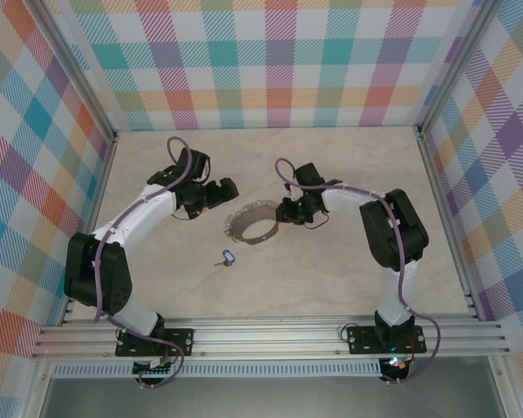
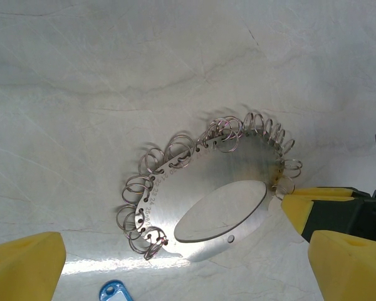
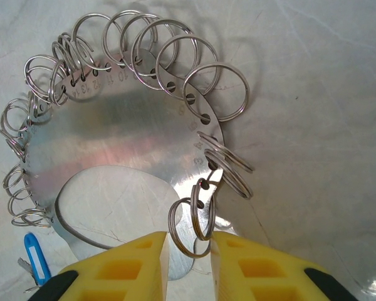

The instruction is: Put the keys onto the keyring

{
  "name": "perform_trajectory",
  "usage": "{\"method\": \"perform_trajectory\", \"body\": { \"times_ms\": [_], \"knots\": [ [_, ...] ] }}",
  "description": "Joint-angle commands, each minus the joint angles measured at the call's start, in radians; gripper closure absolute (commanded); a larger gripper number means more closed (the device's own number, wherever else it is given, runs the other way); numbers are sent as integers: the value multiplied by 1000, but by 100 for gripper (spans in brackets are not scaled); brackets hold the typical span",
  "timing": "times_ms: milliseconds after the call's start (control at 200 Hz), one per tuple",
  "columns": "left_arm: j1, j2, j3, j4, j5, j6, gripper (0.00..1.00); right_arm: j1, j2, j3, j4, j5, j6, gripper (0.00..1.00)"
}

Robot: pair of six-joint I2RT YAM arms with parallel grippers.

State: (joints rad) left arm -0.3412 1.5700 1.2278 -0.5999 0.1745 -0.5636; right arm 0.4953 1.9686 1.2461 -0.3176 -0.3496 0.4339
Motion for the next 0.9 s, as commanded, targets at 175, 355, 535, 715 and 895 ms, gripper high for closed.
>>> {"method": "perform_trajectory", "body": {
  "times_ms": [175,355,535,715,895],
  "knots": [
    [-12,-4,24,-26,-10,10,1,8,34,36,-18,-7,-3,76],
    [-13,-5,24,-26,-11,9,1,8,45,54,-29,8,-11,76],
    [-13,-4,22,-23,-13,5,1,8,51,67,-37,8,-20,78],
    [-13,1,26,-21,-13,1,0,8,50,66,-41,8,-26,80],
    [-13,8,32,-20,-13,0,1,8,47,58,-45,8,-39,83]
  ]
}}
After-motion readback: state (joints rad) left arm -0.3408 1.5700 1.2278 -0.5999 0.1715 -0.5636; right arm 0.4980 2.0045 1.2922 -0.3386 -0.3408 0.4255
